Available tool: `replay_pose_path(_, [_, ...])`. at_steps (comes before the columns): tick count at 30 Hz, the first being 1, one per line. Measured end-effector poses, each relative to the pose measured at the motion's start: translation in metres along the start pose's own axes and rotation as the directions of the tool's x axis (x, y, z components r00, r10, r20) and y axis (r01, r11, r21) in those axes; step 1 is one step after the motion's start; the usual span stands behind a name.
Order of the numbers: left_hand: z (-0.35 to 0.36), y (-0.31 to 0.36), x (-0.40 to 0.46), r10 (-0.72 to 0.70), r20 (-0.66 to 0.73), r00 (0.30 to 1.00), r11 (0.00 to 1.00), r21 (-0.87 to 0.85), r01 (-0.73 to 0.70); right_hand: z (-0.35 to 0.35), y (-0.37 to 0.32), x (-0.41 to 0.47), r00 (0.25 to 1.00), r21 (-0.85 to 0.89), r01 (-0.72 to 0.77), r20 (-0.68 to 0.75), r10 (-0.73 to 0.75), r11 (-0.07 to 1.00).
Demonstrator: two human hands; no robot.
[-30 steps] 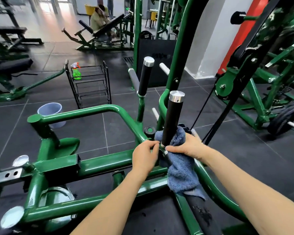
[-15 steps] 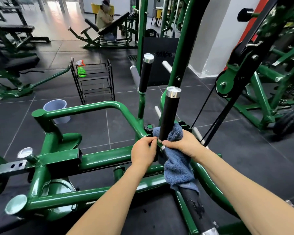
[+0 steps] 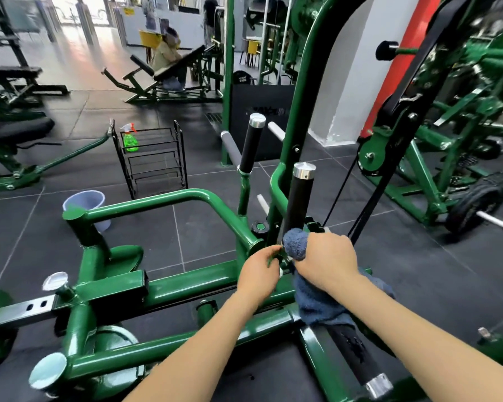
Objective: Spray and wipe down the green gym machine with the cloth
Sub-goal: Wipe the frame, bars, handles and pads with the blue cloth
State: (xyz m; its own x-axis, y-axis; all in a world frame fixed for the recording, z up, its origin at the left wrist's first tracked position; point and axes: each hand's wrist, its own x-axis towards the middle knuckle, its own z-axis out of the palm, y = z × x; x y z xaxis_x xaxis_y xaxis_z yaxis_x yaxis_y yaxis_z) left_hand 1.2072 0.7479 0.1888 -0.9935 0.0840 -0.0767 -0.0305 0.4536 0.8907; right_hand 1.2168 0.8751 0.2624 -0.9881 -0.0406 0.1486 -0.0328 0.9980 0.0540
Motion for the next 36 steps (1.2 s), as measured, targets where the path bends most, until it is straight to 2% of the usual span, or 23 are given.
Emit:
replay_pose_path(1, [-0.003, 0.000, -0.004, -0.014, -0.059, 0.998, 0.993, -0.115, 0.007, -0.005, -0.005, -0.006, 1.000, -0.014, 0.023, -0.017, -0.024, 1.000])
replay_pose_path(2, [-0.006, 0.000, -0.009, -0.085, -0.083, 0.993, 0.954, -0.294, 0.057, -0.009, -0.010, -0.010, 0.999, -0.011, 0.044, -0.025, -0.044, 0.999])
replay_pose_path(3, [-0.012, 0.004, -0.013, -0.180, -0.019, 0.984, 0.859, -0.490, 0.148, -0.015, -0.017, -0.012, 0.998, 0.009, 0.056, -0.041, -0.055, 0.998])
replay_pose_path(4, [-0.017, 0.007, -0.018, -0.247, 0.102, 0.964, 0.732, -0.632, 0.255, -0.021, -0.026, -0.015, 0.997, 0.030, 0.054, -0.049, -0.052, 0.998])
replay_pose_path(5, [-0.022, 0.008, -0.022, -0.256, 0.220, 0.941, 0.633, -0.698, 0.335, -0.026, -0.034, -0.016, 0.998, 0.058, 0.037, -0.051, -0.034, 0.998])
replay_pose_path(8, [-0.040, 0.005, -0.025, -0.165, 0.478, 0.863, 0.499, -0.714, 0.491, -0.028, -0.062, -0.022, 0.998, 0.171, -0.053, 0.030, 0.049, 0.984])
replay_pose_path(10, [-0.055, 0.002, -0.023, -0.154, 0.587, 0.795, 0.408, -0.695, 0.592, -0.020, -0.077, -0.033, 0.994, 0.139, -0.039, 0.104, 0.025, 0.989])
replay_pose_path(11, [-0.061, -0.001, -0.021, -0.152, 0.616, 0.773, 0.405, -0.674, 0.618, -0.013, -0.084, -0.039, 0.990, 0.092, 0.004, 0.140, -0.017, 0.996])
replay_pose_path(14, [-0.066, -0.011, -0.018, -0.232, 0.632, 0.739, 0.504, -0.572, 0.647, -0.004, -0.095, -0.054, 0.945, 0.026, 0.162, 0.285, -0.163, 0.986])
replay_pose_path(16, [-0.063, -0.022, -0.014, -0.318, 0.572, 0.756, 0.562, -0.529, 0.636, -0.007, -0.094, -0.053, 0.902, 0.112, 0.199, 0.368, -0.226, 0.974])
replay_pose_path(18, [-0.061, -0.029, -0.006, -0.324, 0.454, 0.830, 0.653, -0.527, 0.543, -0.017, -0.089, -0.044, 0.926, 0.323, 0.095, 0.318, -0.202, 0.942])
replay_pose_path(19, [-0.061, -0.029, -0.004, -0.303, 0.392, 0.869, 0.717, -0.507, 0.479, -0.023, -0.084, -0.038, 0.959, 0.370, 0.041, 0.247, -0.141, 0.928])
replay_pose_path(20, [-0.062, -0.027, -0.002, -0.266, 0.354, 0.897, 0.773, -0.477, 0.418, -0.031, -0.076, -0.031, 0.985, 0.333, 0.037, 0.149, -0.091, 0.942])
replay_pose_path(21, [-0.064, -0.024, 0.000, -0.223, 0.326, 0.919, 0.823, -0.442, 0.357, -0.035, -0.069, -0.025, 0.996, 0.220, 0.055, 0.061, -0.070, 0.974])
replay_pose_path(23, [-0.070, -0.016, 0.005, -0.171, 0.274, 0.947, 0.909, -0.327, 0.259, -0.032, -0.055, -0.020, 0.997, 0.056, 0.055, 0.052, -0.058, 0.997])
replay_pose_path(25, [-0.078, -0.012, 0.016, -0.236, 0.120, 0.964, 0.941, -0.221, 0.257, -0.020, -0.049, -0.025, 0.984, 0.110, 0.064, 0.159, -0.081, 0.992])
replay_pose_path(26, [-0.083, -0.012, 0.023, -0.294, 0.030, 0.955, 0.937, -0.186, 0.294, -0.012, -0.049, -0.030, 0.980, 0.170, 0.082, 0.167, -0.111, 0.982])
replay_pose_path(28, [-0.095, -0.015, 0.031, -0.398, -0.146, 0.906, 0.913, -0.155, 0.377, -0.001, -0.046, -0.035, 0.989, 0.214, 0.105, 0.081, -0.124, 0.971])
replay_pose_path(30, [-0.102, -0.016, 0.033, -0.427, -0.251, 0.869, 0.904, -0.130, 0.407, 0.001, -0.039, -0.031, 0.999, 0.219, -0.003, -0.032, 0.010, 0.976])
replay_pose_path(32, [-0.096, -0.007, 0.031, -0.387, -0.280, 0.878, 0.922, -0.143, 0.361, 0.001, -0.029, -0.021, 0.973, 0.316, -0.189, -0.067, 0.221, 0.930])
replay_pose_path(34, [-0.077, 0.010, 0.030, -0.287, -0.247, 0.926, 0.954, -0.165, 0.251, 0.001, -0.021, -0.007, 0.937, 0.474, -0.303, -0.011, 0.350, 0.827])
replay_pose_path(36, [-0.049, 0.031, 0.025, -0.189, -0.127, 0.974, 0.980, -0.093, 0.178, 0.000, -0.018, 0.008, 0.929, 0.628, -0.310, 0.043, 0.366, 0.713])
